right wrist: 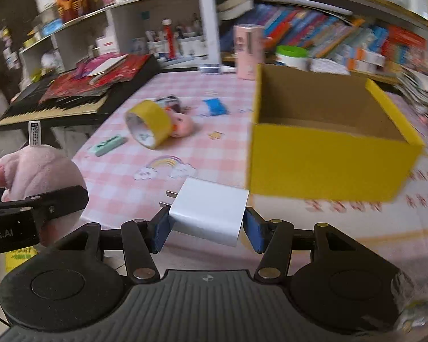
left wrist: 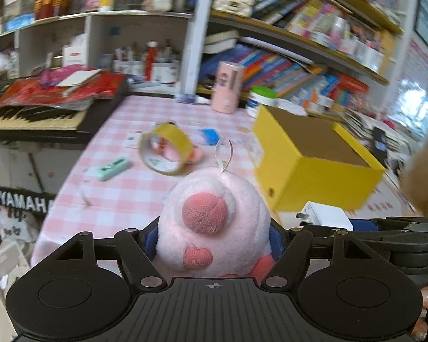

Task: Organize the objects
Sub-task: 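Carry the charger with the right gripper while the left gripper carries the pig toward the box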

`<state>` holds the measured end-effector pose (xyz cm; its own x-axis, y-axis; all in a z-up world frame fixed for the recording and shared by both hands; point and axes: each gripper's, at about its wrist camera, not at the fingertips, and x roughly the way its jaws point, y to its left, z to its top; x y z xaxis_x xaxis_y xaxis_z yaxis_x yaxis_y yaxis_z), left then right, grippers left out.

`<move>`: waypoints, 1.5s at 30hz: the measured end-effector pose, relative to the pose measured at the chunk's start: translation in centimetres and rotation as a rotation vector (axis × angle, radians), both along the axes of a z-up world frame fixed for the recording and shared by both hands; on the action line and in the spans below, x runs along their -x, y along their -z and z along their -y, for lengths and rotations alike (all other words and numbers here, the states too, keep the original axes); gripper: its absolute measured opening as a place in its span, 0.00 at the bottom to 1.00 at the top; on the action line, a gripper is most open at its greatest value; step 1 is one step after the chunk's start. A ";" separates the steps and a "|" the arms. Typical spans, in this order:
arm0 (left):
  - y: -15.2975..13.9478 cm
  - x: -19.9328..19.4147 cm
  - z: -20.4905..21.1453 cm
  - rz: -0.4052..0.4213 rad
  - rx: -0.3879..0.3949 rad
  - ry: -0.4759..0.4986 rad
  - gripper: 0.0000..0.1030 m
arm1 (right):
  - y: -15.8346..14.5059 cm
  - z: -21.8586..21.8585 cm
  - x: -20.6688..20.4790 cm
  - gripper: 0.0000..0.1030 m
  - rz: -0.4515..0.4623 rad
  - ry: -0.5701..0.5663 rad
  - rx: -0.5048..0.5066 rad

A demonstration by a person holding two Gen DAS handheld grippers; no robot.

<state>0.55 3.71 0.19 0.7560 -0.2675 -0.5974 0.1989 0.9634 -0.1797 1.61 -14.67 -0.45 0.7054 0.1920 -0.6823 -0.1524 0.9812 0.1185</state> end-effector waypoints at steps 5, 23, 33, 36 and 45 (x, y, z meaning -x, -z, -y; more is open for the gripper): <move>0.1 1.2 2.1 0.002 -0.006 0.098 0.69 | 0.3 2.5 3.0 0.51 -0.011 0.106 -0.017; 0.5 3.5 7.7 0.002 -0.002 0.334 0.69 | 1.2 8.0 10.6 0.51 -0.057 0.372 -0.030; 0.2 2.5 9.6 0.022 -0.012 0.369 0.69 | 1.0 9.9 10.3 0.51 -0.048 0.416 -0.031; 0.1 2.2 9.9 0.029 -0.016 0.371 0.69 | 1.0 10.1 9.9 0.51 -0.042 0.412 -0.032; -0.5 0.8 10.2 0.058 -0.015 0.364 0.69 | 0.5 10.7 7.7 0.51 -0.027 0.399 -0.032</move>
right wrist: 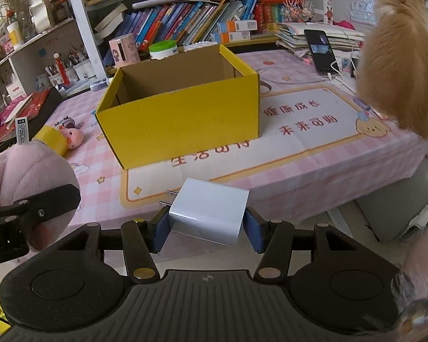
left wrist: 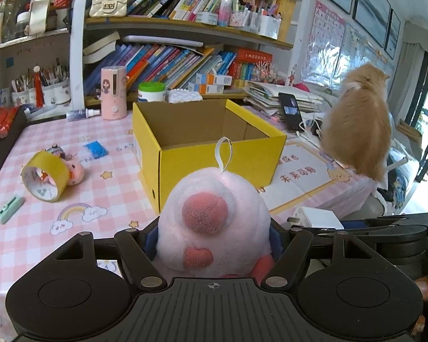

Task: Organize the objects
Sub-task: 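Carry the charger with the right gripper while the left gripper carries the pig toward the box, then lower the charger into the yellow box and open the right gripper while the left releases the pig inside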

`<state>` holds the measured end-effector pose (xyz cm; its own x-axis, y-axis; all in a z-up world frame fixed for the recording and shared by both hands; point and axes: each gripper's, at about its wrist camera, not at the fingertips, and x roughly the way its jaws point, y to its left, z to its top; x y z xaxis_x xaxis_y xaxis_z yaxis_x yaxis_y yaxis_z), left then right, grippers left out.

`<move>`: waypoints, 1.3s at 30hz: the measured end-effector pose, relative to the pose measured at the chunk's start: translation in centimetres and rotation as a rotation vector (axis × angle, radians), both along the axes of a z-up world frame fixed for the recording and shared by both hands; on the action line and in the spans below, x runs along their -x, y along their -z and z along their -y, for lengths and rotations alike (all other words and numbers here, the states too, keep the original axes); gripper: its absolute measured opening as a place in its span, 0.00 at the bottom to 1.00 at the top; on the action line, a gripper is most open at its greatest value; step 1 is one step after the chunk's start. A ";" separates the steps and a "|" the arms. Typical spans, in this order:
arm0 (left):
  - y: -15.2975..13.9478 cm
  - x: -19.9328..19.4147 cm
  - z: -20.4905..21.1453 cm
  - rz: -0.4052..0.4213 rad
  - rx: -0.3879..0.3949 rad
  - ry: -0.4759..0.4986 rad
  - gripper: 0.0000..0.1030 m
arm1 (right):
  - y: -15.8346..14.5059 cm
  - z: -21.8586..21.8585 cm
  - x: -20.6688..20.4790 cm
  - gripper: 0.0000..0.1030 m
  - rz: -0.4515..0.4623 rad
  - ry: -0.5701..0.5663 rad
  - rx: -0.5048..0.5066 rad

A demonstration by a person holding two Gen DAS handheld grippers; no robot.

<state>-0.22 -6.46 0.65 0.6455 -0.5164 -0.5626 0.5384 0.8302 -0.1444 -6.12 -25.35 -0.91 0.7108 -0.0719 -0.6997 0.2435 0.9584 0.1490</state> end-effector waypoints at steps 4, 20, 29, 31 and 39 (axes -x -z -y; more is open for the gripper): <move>-0.1 -0.7 0.1 0.005 0.007 -0.004 0.69 | -0.2 0.0 -1.0 0.51 0.003 -0.013 0.006; -2.4 -4.3 2.6 0.076 0.051 0.021 0.69 | -1.4 2.5 -5.0 0.51 0.030 -0.011 0.039; -3.8 -9.9 6.7 0.144 0.058 -0.012 0.69 | -5.7 7.0 -10.1 0.51 0.154 -0.017 0.075; -3.6 -11.1 7.5 0.150 0.039 -0.033 0.69 | -6.2 8.1 -11.7 0.51 0.174 -0.028 0.083; -1.3 -16.0 10.9 0.117 -0.072 -0.097 0.69 | -6.5 10.7 -18.6 0.51 0.180 -0.109 0.061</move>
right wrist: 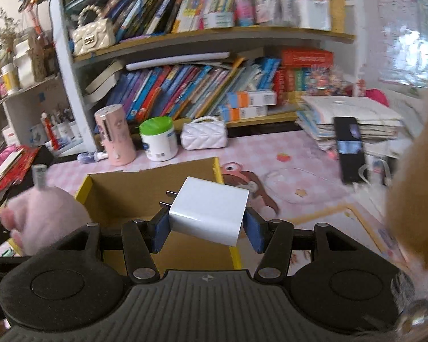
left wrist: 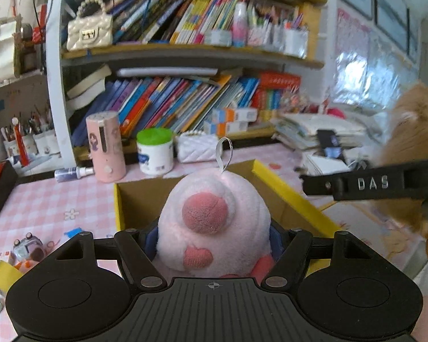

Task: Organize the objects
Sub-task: 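Lower the charger into the yellow box and open the right gripper while the left releases the pig inside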

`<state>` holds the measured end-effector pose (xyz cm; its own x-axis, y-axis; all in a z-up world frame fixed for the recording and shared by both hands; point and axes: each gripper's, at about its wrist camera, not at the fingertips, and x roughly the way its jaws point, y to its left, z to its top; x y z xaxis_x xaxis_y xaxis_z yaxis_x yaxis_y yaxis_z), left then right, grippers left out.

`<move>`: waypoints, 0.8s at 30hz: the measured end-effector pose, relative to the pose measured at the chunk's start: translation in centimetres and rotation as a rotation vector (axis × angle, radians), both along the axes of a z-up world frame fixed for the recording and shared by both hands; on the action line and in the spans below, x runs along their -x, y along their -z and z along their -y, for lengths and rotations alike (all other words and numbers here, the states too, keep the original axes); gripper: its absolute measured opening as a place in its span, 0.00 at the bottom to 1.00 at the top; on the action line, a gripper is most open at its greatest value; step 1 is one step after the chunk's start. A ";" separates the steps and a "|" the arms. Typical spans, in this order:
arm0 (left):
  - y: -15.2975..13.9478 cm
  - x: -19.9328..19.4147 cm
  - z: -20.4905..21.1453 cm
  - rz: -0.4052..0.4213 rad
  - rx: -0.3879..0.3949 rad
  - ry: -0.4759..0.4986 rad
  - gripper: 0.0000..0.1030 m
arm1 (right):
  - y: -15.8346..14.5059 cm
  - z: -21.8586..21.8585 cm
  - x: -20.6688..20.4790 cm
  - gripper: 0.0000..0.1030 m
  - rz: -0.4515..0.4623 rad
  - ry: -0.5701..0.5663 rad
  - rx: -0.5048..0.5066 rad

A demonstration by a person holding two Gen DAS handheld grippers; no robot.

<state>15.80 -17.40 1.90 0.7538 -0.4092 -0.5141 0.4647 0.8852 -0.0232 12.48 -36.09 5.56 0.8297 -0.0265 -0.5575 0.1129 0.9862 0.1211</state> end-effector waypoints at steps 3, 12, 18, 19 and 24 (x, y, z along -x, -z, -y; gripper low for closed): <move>1.4 -1.4 1.2 -0.034 -0.061 -0.008 0.70 | 0.6 -0.2 -2.8 0.51 -0.029 -0.076 0.006; 5.0 -4.0 2.8 -0.178 -0.150 -0.022 0.70 | 4.3 -2.6 -9.6 0.51 -0.180 -0.304 0.086; 5.7 -5.0 3.4 -0.220 -0.182 -0.039 0.71 | 6.8 -3.2 -13.3 0.51 -0.276 -0.397 0.148; 5.8 -5.1 3.6 -0.223 -0.187 -0.043 0.72 | 7.2 -3.1 -13.8 0.51 -0.291 -0.403 0.155; 6.1 -5.4 3.9 -0.231 -0.192 -0.066 0.76 | 7.7 -3.3 -15.1 0.40 -0.297 -0.464 0.240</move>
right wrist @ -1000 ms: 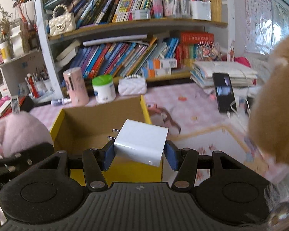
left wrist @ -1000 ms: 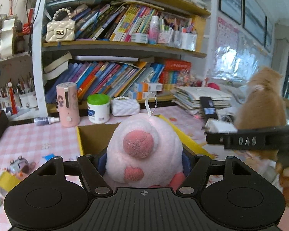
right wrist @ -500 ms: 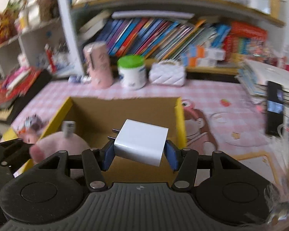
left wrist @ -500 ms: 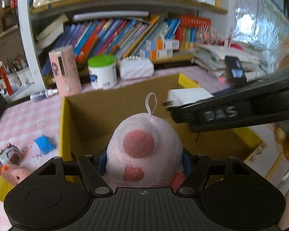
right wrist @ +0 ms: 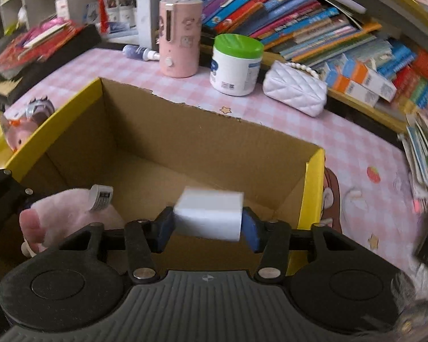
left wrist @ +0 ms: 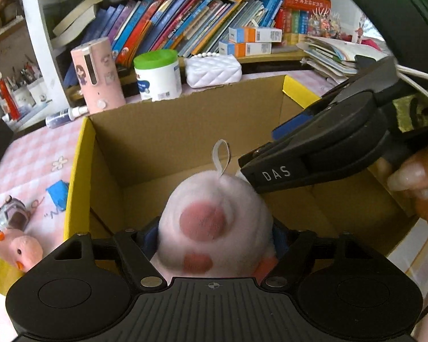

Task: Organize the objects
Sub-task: 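Lower the charger into the yellow box and open the right gripper while the left releases the pig inside, then withdraw both grippers from the yellow box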

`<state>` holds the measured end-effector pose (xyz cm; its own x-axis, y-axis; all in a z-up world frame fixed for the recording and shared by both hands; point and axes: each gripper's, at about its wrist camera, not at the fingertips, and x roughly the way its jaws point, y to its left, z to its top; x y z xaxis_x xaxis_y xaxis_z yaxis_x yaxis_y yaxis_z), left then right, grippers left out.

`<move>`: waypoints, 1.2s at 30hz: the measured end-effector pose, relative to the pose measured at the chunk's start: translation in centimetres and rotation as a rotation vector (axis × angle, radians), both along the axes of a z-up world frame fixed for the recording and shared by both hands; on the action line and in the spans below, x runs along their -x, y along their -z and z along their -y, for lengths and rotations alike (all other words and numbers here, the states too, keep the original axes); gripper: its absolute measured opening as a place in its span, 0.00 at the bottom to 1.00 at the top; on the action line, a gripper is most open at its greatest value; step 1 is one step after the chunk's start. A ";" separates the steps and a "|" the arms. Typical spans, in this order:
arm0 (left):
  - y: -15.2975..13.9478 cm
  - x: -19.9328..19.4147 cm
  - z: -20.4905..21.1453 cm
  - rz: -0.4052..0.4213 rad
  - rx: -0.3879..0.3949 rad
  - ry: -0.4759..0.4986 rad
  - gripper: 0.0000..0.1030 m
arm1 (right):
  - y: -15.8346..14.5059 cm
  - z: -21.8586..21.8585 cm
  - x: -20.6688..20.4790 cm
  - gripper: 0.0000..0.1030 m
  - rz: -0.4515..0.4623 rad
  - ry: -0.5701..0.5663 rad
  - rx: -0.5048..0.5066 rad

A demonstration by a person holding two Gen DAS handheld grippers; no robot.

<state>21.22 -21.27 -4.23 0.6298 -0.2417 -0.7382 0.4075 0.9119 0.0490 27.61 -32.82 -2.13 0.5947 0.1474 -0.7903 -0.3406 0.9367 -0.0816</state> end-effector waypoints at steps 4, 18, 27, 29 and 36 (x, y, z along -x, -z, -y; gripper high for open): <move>-0.1 0.0 0.3 0.013 -0.025 0.003 0.76 | 0.6 0.0 -0.6 0.35 -0.027 -0.030 -0.005; -3.7 2.9 -0.7 0.137 0.021 0.024 0.92 | -0.5 0.8 0.5 0.53 0.065 0.018 -0.056; -6.3 7.8 -3.7 0.221 0.123 -0.023 0.96 | -5.7 2.9 8.0 0.60 0.261 0.242 -0.158; -6.6 9.1 -4.3 0.237 0.131 -0.029 0.97 | -6.7 3.2 10.7 0.62 0.331 0.331 -0.162; -6.3 12.3 -7.1 0.240 0.169 -0.049 0.98 | -5.9 3.3 19.6 0.65 0.366 0.559 -0.186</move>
<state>8.91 -14.20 2.02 0.7958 -0.3132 -0.5183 0.3574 0.9338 -0.0154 8.04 -36.14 3.79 0.8446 -0.1455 -0.5153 0.2163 0.9731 0.0796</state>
